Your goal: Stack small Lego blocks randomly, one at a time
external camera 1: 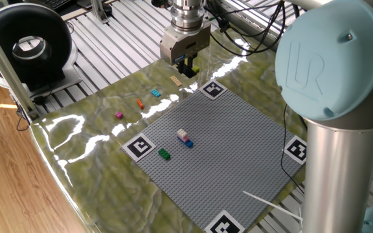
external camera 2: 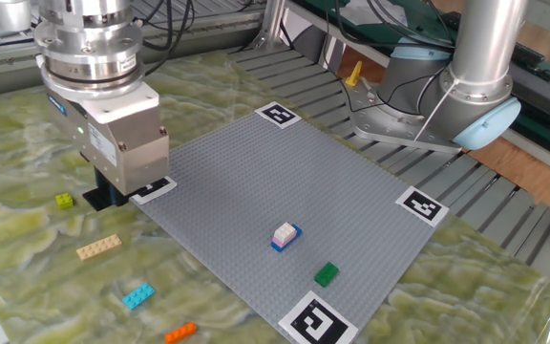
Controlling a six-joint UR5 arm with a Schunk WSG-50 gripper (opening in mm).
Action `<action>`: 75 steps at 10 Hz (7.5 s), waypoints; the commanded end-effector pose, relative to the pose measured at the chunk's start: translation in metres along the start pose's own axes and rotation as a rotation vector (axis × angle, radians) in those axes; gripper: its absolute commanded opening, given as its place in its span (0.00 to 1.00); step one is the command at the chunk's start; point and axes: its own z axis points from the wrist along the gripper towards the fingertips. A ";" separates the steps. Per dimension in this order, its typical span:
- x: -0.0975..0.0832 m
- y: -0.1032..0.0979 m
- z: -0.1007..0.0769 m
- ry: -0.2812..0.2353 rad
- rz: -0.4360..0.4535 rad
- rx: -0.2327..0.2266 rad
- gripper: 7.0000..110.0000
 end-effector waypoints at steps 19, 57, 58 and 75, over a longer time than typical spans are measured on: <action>-0.006 -0.010 0.002 -0.062 -0.034 0.048 0.15; 0.084 0.026 0.040 -0.047 -0.070 0.048 0.15; 0.084 0.028 0.040 -0.047 -0.066 0.042 0.15; 0.118 0.045 0.065 -0.035 -0.067 0.037 0.15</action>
